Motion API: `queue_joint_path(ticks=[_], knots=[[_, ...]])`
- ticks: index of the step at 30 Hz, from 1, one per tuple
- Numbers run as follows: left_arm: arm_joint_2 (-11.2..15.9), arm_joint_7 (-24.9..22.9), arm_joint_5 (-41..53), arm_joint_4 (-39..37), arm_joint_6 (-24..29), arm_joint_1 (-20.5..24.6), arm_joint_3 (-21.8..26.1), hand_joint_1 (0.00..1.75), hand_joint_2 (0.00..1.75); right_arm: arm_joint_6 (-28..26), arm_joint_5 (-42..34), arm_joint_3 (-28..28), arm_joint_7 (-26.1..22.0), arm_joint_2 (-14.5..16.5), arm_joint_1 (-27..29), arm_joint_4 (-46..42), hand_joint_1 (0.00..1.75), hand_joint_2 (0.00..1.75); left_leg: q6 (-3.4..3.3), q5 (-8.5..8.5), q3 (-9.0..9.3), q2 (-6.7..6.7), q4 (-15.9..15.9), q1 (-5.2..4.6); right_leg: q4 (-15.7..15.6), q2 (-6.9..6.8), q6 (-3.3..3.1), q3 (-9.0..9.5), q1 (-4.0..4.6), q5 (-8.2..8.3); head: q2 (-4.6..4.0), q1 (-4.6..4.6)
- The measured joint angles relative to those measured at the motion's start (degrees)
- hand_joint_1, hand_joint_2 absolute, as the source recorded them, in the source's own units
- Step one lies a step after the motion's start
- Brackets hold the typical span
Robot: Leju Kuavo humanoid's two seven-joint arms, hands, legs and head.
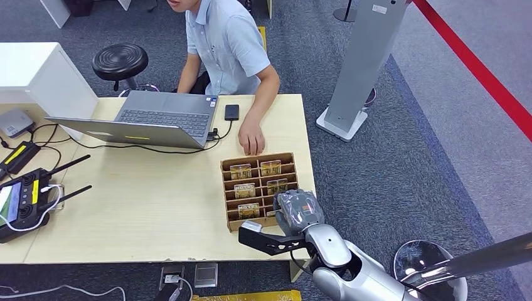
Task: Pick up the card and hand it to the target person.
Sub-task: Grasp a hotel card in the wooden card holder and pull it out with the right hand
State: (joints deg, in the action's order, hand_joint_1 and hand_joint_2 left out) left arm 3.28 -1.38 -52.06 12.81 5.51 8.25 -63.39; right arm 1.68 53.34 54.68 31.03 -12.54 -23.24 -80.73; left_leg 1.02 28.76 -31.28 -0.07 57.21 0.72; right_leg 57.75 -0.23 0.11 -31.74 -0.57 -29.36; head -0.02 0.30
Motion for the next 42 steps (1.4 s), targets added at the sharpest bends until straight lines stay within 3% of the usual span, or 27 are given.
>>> queue_joint_path(ticks=[5, 14, 29, 34, 42], knots=[[0.0, 0.0, 0.07, 0.0, 0.0, 0.0, 0.0, 0.0, 0.0, 0.04, -0.08, 0.01, -0.01, 0.02, 0.0, 0.04, 1.2, 1.75, 0.0, 0.0, 0.01, 0.0, 0.0, 0.0, 0.0, 0.0, 0.0, 0.01, 0.0, 0.0, 0.0, -0.03], [0.0, -0.21, 0.51, 0.0, 0.01, 0.01, 0.02, 0.0, 0.0, 0.04, -0.86, 0.1, -0.02, 0.08, -0.03, 0.11, 1.36, 1.75, 0.0, 0.0, 0.01, 0.0, 0.0, 0.0, 0.0, 0.0, 0.0, 0.01, 0.0, 0.0, 0.0, -0.01], [0.02, -0.26, 1.66, 0.0, 1.84, 0.0, 0.04, 0.0, 0.0, -0.51, -2.48, -0.07, 0.48, 0.21, -0.29, -0.02, 1.36, 1.75, 0.0, 0.0, 0.01, 0.0, 0.0, 0.0, 0.0, 0.0, 0.0, 0.01, 0.0, 0.0, 0.0, 0.0], [0.13, -0.13, 1.66, 0.0, 1.69, -0.13, 0.28, 0.0, 0.0, 2.05, -10.33, -1.77, 3.1, -1.26, -2.89, -3.63, 1.36, 1.75, 0.0, -0.01, 0.01, 0.01, 0.0, 0.0, 0.0, 0.01, 0.0, 0.0, 0.0, 0.01, 0.0, -0.01], [0.62, 0.6, 1.28, 0.0, 1.36, -0.96, 0.83, 0.0, 0.0, 8.31, -23.17, -4.99, 6.85, -6.59, -12.65, -15.64, 1.36, 1.75, -0.01, -0.01, 0.03, 0.01, 0.02, 0.0, 0.0, 0.02, 0.0, -0.01, -0.01, 0.03, 0.0, -0.02]])
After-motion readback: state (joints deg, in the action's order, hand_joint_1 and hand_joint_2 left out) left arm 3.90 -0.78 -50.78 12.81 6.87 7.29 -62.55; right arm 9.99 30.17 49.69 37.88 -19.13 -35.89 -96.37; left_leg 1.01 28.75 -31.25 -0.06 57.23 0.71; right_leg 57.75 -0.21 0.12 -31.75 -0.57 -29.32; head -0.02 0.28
